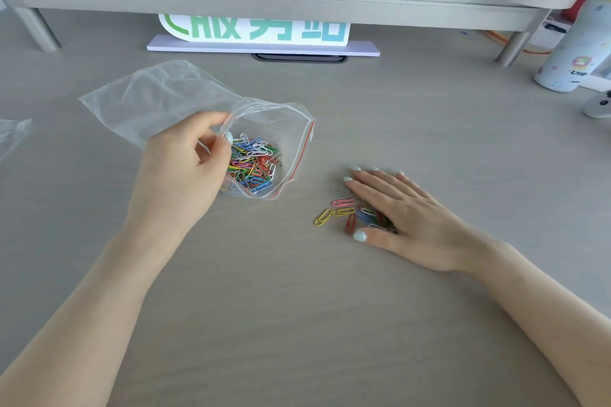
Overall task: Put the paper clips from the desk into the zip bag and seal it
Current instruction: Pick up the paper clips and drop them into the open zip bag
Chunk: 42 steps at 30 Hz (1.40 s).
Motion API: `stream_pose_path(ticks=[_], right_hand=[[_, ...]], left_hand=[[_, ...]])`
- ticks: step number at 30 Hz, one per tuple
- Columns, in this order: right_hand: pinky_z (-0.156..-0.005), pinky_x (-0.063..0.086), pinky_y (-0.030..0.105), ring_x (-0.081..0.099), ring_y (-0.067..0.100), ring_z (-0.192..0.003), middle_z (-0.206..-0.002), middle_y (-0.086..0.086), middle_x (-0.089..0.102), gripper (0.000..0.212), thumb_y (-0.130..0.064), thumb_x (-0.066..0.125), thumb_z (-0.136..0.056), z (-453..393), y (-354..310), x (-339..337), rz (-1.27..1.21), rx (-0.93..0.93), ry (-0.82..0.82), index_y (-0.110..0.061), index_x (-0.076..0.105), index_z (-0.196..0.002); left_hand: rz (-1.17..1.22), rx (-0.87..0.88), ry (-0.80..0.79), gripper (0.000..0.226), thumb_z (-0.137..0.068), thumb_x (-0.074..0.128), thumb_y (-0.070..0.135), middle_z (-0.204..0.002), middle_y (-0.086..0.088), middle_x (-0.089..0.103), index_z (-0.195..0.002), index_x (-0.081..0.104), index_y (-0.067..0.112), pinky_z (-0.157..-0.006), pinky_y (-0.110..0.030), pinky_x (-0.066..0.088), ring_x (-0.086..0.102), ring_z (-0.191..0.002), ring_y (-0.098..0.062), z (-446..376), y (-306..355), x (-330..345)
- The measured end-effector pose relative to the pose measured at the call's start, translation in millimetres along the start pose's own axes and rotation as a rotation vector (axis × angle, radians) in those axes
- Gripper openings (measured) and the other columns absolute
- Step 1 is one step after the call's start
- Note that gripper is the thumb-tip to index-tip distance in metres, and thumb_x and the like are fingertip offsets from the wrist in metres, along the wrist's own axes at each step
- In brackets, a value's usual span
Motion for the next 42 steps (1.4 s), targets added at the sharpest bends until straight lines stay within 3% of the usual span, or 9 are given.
stream_pose_path(ticks=[5,9,14,17,21,27,32,36,42], right_hand=[[-0.117,-0.004,0.027,-0.002,0.0,-0.141,-0.154,-0.018,0.006,0.074,-0.07,0.022,-0.079,-18.2,-21.0,2.2,-0.084,-0.024,0.028,-0.037,0.01,-0.145],[-0.109,0.019,0.024,0.027,0.001,-0.125,-0.128,-0.024,0.034,0.074,-0.071,0.043,-0.071,-17.0,-6.0,-12.6,-0.334,0.033,0.21,-0.038,0.033,-0.138],[-0.098,0.008,0.01,0.026,-0.01,-0.11,-0.112,-0.027,0.035,0.073,-0.077,0.049,-0.053,1.1,16.1,-16.1,-0.283,0.084,0.116,-0.059,0.034,-0.122],[-0.095,0.003,0.0,0.024,-0.014,-0.112,-0.111,-0.029,0.035,0.07,-0.076,0.052,-0.054,1.2,16.0,-12.8,-0.274,0.059,0.121,-0.058,0.039,-0.12],[-0.096,0.025,0.019,0.041,-0.008,-0.1,-0.103,-0.023,0.042,0.051,-0.057,0.062,-0.066,-7.2,13.1,-8.7,-0.344,0.032,0.173,-0.045,0.056,-0.115],[-0.071,0.038,0.017,0.048,0.014,-0.075,-0.097,-0.013,0.049,0.031,-0.028,0.072,-0.078,-8.6,10.5,-8.5,-0.443,0.007,0.207,-0.03,0.066,-0.108],[-0.077,0.038,0.019,0.048,0.005,-0.077,-0.099,-0.027,0.042,0.057,-0.065,0.059,-0.065,-9.9,2.0,-8.1,-0.4,0.041,0.254,-0.038,0.06,-0.115],[-0.088,0.035,0.024,0.043,0.002,-0.092,-0.098,-0.023,0.041,0.06,-0.069,0.055,-0.064,-13.6,-10.2,-5.6,-0.289,0.024,0.235,-0.04,0.058,-0.115],[-0.069,0.036,0.011,0.049,0.003,-0.08,-0.09,-0.015,0.05,0.024,-0.03,0.069,-0.08,-13.2,-16.4,-9.2,-0.433,0.004,0.229,-0.04,0.067,-0.102]], left_hand=[[-0.002,-0.007,-0.003,0.028,-0.087,0.05,0.012,-0.073,0.004,0.063,-0.108,0.064,0.024,-0.05,-0.006,0.035,0.055,-0.064,-0.009,0.9,1.2,0.5],[-0.011,-0.006,0.005,0.027,-0.088,0.05,0.012,-0.071,0.007,0.06,-0.108,0.065,0.023,-0.05,-0.005,0.035,0.053,-0.059,-0.002,-0.1,1.9,-0.7],[-0.015,-0.024,0.001,0.029,-0.087,0.05,0.012,-0.071,0.01,0.06,-0.109,0.064,0.022,-0.049,-0.006,0.035,0.053,-0.057,-0.001,0.5,0.6,-0.1],[-0.012,-0.024,-0.001,0.028,-0.087,0.05,0.012,-0.071,0.01,0.061,-0.109,0.064,0.023,-0.05,-0.006,0.036,0.054,-0.057,-0.001,0.9,1.3,0.3],[-0.004,-0.025,0.012,0.026,-0.088,0.05,0.011,-0.07,0.012,0.06,-0.107,0.065,0.022,-0.049,-0.006,0.035,0.052,-0.055,0.002,1.7,3.7,0.0],[-0.02,-0.018,-0.001,0.027,-0.087,0.05,0.011,-0.072,0.01,0.061,-0.108,0.064,0.022,-0.05,-0.004,0.034,0.052,-0.057,0.001,1.7,2.5,1.2],[-0.03,-0.012,-0.004,0.026,-0.088,0.05,0.012,-0.073,0.006,0.063,-0.108,0.064,0.021,-0.05,-0.004,0.034,0.053,-0.059,0.0,1.3,1.3,2.0],[-0.033,-0.012,-0.011,0.025,-0.088,0.05,0.012,-0.072,0.003,0.063,-0.106,0.064,0.022,-0.05,-0.005,0.034,0.054,-0.059,-0.001,1.0,-0.1,3.4],[-0.034,-0.018,-0.015,0.025,-0.088,0.051,0.014,-0.072,0.006,0.062,-0.107,0.064,0.024,-0.05,-0.005,0.033,0.053,-0.059,-0.003,0.7,-1.3,4.3]])
Point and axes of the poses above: each hand's wrist, its own z-axis away from the middle knuckle, its own x-axis out of the palm, y = z × x, the point moved 2 cm from there along -z, towards the middle knuckle
